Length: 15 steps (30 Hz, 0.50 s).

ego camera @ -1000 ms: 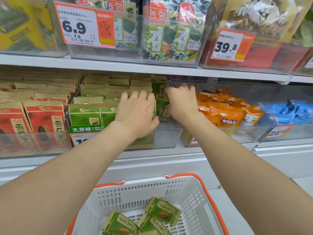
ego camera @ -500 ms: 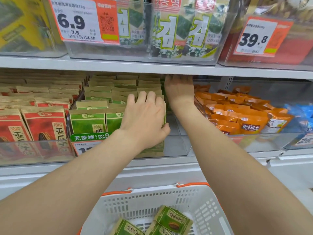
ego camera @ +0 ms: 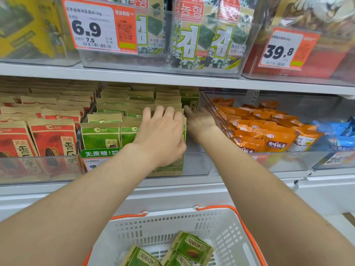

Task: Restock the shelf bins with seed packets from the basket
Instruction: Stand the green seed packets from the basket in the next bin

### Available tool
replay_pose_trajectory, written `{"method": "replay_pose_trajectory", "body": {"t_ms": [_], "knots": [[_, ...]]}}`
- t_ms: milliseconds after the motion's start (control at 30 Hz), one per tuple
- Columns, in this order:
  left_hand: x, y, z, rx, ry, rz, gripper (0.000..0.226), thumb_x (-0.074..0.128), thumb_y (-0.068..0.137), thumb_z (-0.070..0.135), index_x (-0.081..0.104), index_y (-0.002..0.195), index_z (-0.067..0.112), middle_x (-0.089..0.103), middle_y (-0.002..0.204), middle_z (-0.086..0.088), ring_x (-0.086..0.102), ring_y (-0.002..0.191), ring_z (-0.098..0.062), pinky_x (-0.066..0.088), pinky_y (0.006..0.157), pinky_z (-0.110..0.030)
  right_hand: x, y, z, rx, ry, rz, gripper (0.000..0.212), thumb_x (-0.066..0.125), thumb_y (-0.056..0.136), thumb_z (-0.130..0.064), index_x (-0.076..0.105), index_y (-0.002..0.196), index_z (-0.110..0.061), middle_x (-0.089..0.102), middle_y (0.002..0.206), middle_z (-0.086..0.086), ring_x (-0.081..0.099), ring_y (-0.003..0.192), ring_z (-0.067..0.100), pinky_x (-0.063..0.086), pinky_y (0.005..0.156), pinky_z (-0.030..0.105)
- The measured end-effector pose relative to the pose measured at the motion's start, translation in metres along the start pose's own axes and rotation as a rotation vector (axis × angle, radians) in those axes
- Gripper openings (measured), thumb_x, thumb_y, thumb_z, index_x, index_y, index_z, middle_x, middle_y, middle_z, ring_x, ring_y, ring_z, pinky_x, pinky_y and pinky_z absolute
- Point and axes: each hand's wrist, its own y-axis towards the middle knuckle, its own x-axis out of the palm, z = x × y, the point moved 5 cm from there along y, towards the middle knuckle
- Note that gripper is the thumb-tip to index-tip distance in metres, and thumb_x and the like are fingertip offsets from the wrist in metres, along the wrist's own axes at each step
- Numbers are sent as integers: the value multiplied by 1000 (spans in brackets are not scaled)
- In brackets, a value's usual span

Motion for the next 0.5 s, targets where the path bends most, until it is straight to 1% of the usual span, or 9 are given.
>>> {"method": "replay_pose_trajectory", "body": {"t_ms": [67, 133, 200, 233, 300, 333, 400, 467, 500], "knots": [[1, -2, -1, 3, -25, -25, 52, 50, 94, 47, 49, 134, 14, 57, 132, -8, 51, 120, -34, 37, 105, -55, 5, -1, 1, 9, 0, -46, 53, 48, 105, -20, 38, 157, -20, 36, 152, 9, 49, 137, 33, 31, 118, 45], [2, -5, -2, 7, -39, -39, 58, 51, 93, 46, 44, 141, 15, 55, 137, -7, 50, 125, -34, 34, 108, -57, 7, -4, 0, 17, -32, -104, 62, 47, 107, -26, 24, 165, -20, 28, 166, 10, 31, 153, 37, 16, 128, 52], [2, -10, -2, 17, -61, -43, 67, 52, 93, 44, 36, 150, 13, 49, 147, -8, 46, 133, -33, 30, 113, -58, 6, -12, -2, 16, -101, -145, 70, 46, 108, -33, 13, 168, -20, 15, 173, 9, 13, 159, 36, 5, 129, 56], [1, -12, -1, 22, -76, -41, 72, 53, 93, 43, 32, 154, 12, 44, 152, -9, 42, 138, -33, 28, 116, -59, 4, -18, -3, 15, -120, -132, 72, 47, 108, -34, 12, 168, -19, 13, 173, 11, 10, 160, 36, 3, 129, 57], [-3, -19, 0, 32, -113, -21, 80, 55, 93, 40, 26, 159, 8, 36, 161, -11, 33, 148, -33, 24, 120, -59, -6, -30, -4, 12, -121, -81, 69, 47, 107, -33, 18, 167, -14, 21, 170, 17, 13, 159, 35, 2, 128, 58], [-6, -22, 1, 40, -124, -3, 82, 57, 92, 39, 25, 160, 6, 32, 163, -12, 29, 151, -33, 23, 121, -60, -12, -37, -4, 11, -119, -54, 65, 46, 106, -31, 24, 165, -12, 27, 167, 19, 17, 158, 36, 2, 128, 58], [-13, -30, 3, 62, -128, 45, 83, 61, 89, 36, 29, 159, 5, 31, 165, -15, 27, 153, -36, 24, 120, -59, -26, -52, -1, 15, -109, 31, 51, 43, 105, -25, 44, 154, -9, 46, 155, 19, 32, 150, 38, 6, 128, 58], [-22, -40, 8, 99, -126, 114, 77, 65, 84, 32, 40, 152, 7, 39, 158, -16, 34, 146, -40, 30, 114, -56, -39, -71, 6, 3, -76, 140, 40, 46, 102, -19, 60, 138, -10, 60, 139, 17, 46, 139, 38, 14, 125, 58], [-27, -44, 11, 118, -119, 154, 67, 65, 82, 30, 47, 144, 10, 45, 149, -15, 40, 138, -40, 35, 107, -54, -44, -81, 9, -10, -44, 198, 34, 49, 99, -15, 65, 130, -11, 64, 131, 15, 51, 132, 38, 22, 122, 57]]}}
